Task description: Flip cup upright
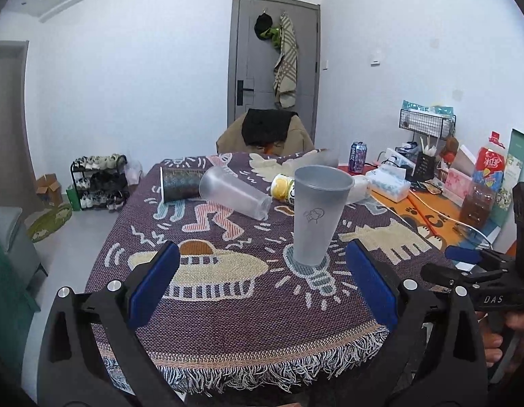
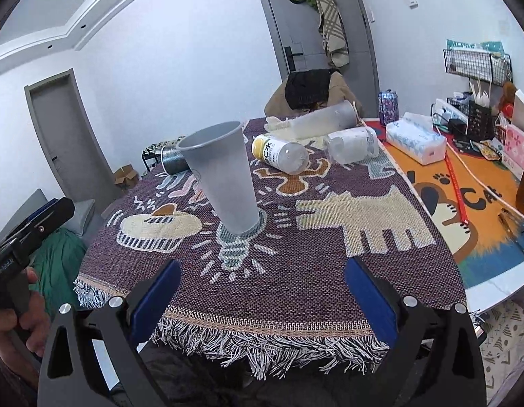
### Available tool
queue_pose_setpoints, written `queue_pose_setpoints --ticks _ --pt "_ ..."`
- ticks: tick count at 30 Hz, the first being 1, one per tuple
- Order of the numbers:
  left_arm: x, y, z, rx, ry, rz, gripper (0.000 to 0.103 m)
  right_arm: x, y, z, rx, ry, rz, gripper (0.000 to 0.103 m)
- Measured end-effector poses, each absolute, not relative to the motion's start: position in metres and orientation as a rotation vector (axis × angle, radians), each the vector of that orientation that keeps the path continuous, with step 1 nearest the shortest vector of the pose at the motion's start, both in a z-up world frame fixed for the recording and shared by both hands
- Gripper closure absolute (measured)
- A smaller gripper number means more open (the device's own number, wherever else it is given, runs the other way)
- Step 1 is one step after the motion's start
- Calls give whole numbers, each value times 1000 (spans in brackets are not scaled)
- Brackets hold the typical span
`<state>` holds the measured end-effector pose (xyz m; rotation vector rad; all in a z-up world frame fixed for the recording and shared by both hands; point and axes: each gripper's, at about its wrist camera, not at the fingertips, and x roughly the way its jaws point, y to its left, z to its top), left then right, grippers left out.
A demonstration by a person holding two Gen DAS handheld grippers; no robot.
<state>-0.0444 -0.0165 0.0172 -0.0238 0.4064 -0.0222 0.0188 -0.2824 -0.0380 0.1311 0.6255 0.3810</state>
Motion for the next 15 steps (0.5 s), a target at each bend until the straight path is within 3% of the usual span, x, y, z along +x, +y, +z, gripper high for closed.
queue_pose_setpoints --ticks 15 --pt "-51 -16 20 -17 395 -2 6 13 -283 -33 132 589 377 8"
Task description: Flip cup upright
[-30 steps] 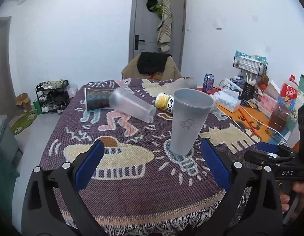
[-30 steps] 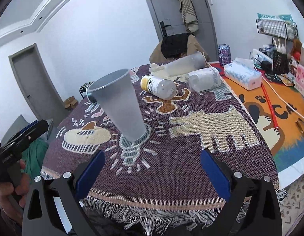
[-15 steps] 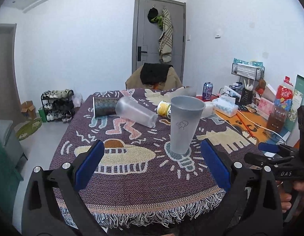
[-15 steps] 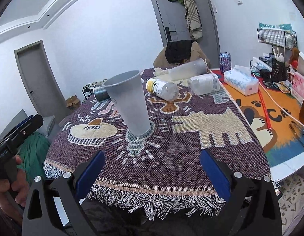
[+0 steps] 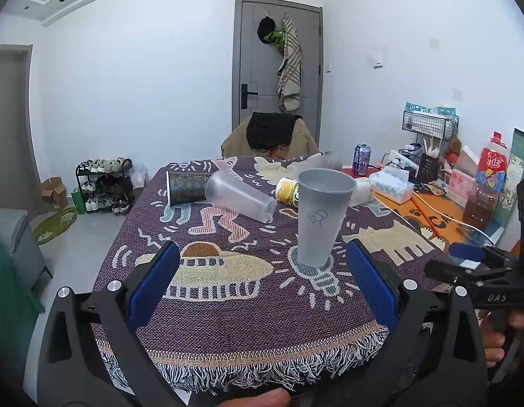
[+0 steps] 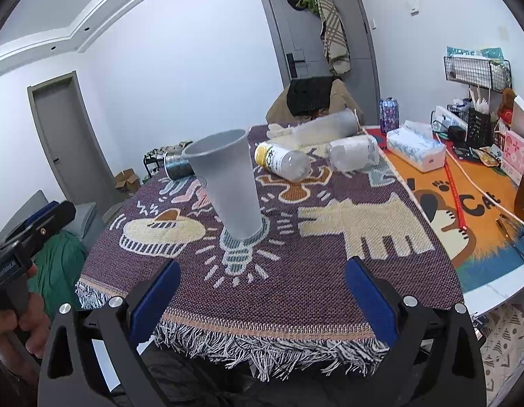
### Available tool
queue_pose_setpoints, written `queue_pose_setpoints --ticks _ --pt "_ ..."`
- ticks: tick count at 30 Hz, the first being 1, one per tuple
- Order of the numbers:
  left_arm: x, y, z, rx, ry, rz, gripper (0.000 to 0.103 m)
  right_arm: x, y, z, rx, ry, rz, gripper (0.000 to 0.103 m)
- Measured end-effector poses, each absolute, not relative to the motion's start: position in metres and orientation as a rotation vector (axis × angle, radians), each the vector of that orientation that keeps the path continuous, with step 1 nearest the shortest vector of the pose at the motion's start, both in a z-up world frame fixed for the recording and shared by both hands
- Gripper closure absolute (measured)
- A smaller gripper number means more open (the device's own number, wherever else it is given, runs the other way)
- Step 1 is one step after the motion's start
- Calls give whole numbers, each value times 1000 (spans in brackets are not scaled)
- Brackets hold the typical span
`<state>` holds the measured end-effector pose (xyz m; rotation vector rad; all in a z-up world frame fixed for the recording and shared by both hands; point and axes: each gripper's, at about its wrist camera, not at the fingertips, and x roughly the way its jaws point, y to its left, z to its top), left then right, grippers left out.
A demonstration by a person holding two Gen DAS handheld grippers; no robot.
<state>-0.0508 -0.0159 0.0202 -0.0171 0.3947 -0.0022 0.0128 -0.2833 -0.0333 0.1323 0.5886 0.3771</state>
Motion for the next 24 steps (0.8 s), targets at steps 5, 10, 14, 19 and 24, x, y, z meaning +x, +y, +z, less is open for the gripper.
queue_pose_setpoints --ticks 5,10,14,19,24 --pt "-51 -15 17 -22 393 8 6 11 -286 -31 139 578 368 8" --pt "-52 -14 18 -22 386 21 6 11 -282 -33 135 581 373 8" --pt "-54 -14 19 -21 376 28 6 11 -280 -34 129 580 375 8" --pt "-54 -15 20 -19 370 36 6 11 -280 -34 130 579 373 8" --pt "-55 -15 20 -17 368 36 6 10 -280 -34 131 576 372 8"
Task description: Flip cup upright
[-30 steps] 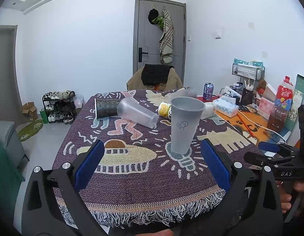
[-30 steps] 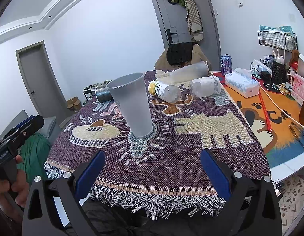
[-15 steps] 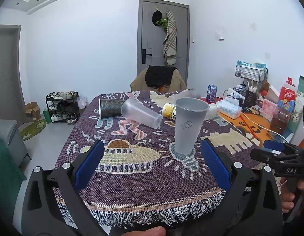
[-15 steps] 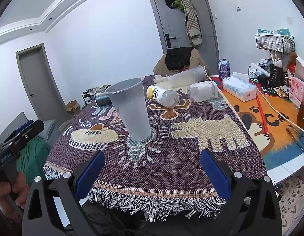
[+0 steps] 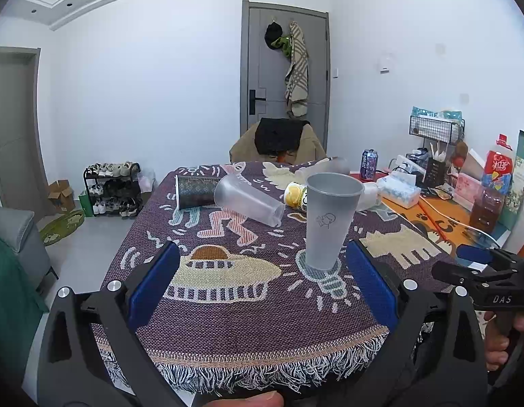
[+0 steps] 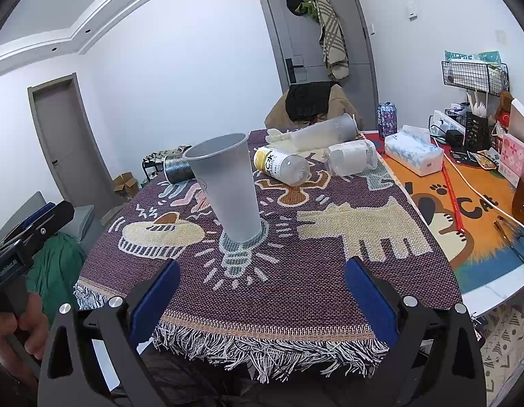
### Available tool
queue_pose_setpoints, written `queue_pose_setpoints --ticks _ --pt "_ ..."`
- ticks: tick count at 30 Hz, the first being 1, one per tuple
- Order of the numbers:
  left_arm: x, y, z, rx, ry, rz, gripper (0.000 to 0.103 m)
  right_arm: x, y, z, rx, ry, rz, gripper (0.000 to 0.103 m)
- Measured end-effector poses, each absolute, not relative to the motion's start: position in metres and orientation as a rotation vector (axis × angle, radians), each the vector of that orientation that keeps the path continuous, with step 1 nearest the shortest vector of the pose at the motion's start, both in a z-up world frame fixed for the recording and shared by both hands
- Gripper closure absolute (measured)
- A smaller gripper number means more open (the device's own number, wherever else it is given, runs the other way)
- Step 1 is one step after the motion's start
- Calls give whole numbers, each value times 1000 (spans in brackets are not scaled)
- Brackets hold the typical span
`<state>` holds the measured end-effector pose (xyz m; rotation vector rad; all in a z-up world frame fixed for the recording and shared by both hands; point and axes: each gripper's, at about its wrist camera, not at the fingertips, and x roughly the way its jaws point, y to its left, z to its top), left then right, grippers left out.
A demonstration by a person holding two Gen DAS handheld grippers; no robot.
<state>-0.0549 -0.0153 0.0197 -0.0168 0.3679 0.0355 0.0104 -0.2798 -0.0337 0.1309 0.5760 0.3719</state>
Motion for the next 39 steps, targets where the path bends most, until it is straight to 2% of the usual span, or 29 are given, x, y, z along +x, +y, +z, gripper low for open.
queue_pose_setpoints --ticks 39 --pt "-55 -14 15 -20 369 34 6 9 -280 -37 129 577 365 8"
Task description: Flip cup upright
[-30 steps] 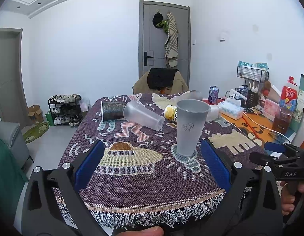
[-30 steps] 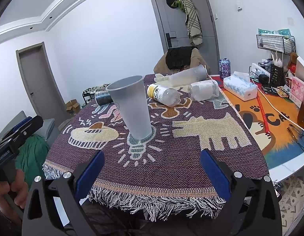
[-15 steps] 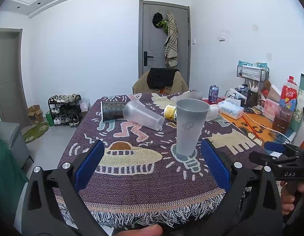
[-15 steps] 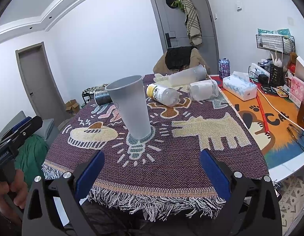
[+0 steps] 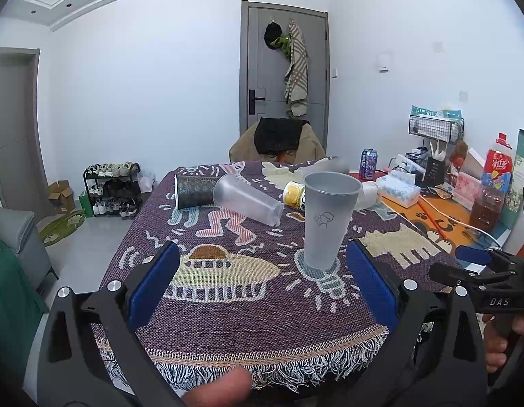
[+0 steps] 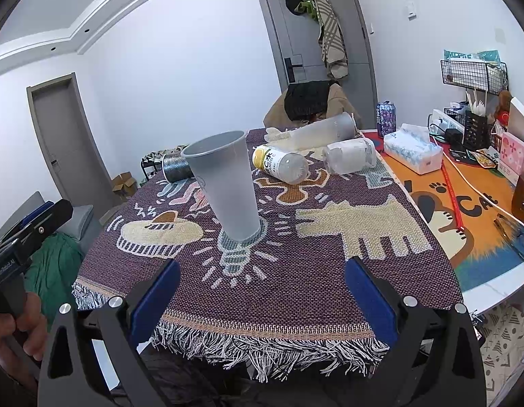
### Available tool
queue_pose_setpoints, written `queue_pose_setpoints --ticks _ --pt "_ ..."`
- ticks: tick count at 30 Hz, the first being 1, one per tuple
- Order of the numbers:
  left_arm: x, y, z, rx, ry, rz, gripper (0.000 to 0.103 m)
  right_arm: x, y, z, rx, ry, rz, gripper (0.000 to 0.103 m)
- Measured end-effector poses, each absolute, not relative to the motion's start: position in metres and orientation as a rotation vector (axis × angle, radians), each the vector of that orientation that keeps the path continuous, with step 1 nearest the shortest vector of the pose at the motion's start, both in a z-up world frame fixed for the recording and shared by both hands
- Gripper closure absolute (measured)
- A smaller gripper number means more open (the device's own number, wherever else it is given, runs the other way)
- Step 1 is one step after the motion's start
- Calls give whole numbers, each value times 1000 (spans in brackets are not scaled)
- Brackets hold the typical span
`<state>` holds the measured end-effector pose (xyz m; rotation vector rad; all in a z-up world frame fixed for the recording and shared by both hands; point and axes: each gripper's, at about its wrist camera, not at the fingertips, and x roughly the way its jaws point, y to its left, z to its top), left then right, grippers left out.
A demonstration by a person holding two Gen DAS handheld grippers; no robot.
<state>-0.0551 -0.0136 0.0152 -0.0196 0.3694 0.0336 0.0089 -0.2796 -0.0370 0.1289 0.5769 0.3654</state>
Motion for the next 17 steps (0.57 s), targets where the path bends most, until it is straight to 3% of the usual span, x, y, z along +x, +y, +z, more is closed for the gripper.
queue_pose_setpoints --ticks 17 --pt "-38 -7 -6 -6 386 4 6 40 -266 -61 101 645 356 8"
